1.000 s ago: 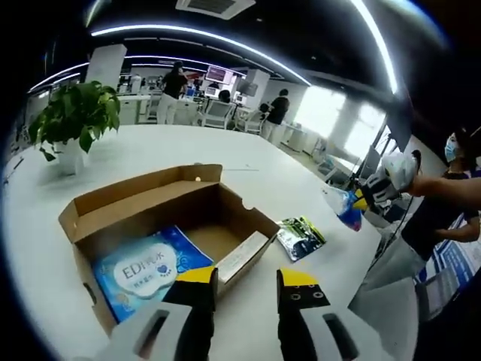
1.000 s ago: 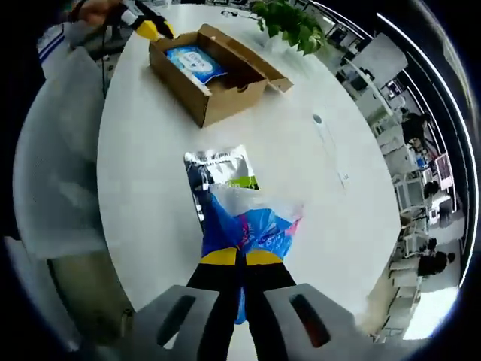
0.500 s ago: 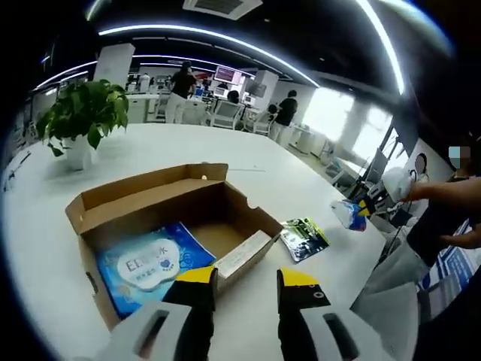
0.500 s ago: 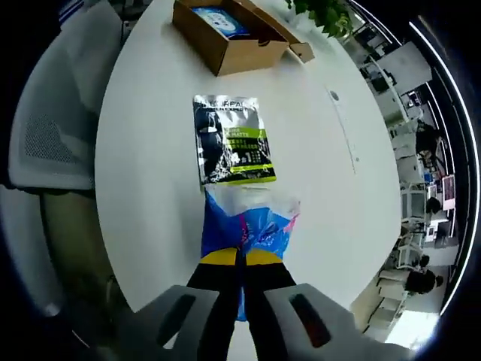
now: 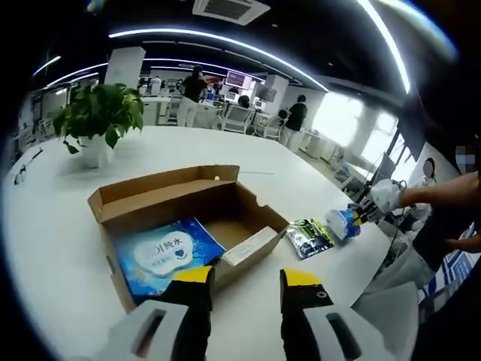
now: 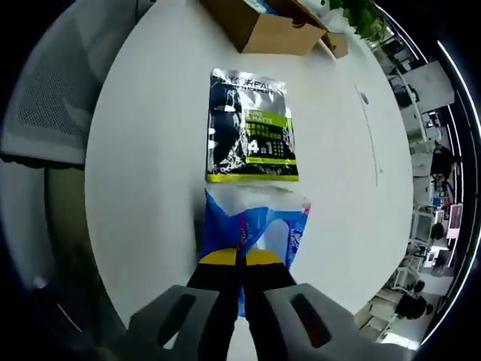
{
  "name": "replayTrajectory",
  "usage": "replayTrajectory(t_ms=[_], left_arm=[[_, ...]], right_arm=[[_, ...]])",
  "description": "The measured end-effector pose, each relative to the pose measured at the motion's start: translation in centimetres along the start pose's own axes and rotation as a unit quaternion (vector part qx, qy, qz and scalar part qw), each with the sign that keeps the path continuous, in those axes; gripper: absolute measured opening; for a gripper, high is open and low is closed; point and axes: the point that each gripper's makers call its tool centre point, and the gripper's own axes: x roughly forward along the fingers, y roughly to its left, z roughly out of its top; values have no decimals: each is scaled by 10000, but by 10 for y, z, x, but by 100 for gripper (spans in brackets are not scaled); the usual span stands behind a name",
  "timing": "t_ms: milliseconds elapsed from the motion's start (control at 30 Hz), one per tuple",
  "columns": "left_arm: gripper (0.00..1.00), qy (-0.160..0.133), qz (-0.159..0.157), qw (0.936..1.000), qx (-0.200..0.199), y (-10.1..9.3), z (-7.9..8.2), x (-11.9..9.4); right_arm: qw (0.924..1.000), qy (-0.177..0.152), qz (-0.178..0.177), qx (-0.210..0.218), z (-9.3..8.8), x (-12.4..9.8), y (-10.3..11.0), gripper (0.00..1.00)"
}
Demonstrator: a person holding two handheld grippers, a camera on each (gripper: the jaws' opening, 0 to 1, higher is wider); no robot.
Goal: Operate the shoe box by opening the lid, removing the specified soft item, and placing it in the target area until the item is outside and the box remains undamaged.
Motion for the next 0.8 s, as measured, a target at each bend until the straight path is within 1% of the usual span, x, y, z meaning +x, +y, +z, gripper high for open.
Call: replayTrajectory(t_ms=[167, 200, 367, 500, 600, 800], left_arm=[[35, 24, 139, 9999, -64, 6, -8, -9], [35, 26, 160, 9998, -79, 7, -9, -11], [34, 48, 267, 9995, -134, 9, -16, -19], [34, 61, 322, 9994, -149, 11, -19, -22], [34, 67, 341, 9993, -168, 11, -20, -23], [34, 65, 355, 9992, -157, 9, -21, -26]], right_arm=[[9999, -26, 73, -73, 4, 8, 1, 0], [9999, -3, 77, -134, 3, 10, 1, 0], [9998, 49, 138, -131, -4, 17, 1, 0], [9998, 74, 142, -131, -8, 19, 0, 0], [9999, 59, 136, -9, -11, 21, -3, 0], [9999, 64, 96, 8, -11, 24, -4, 0]])
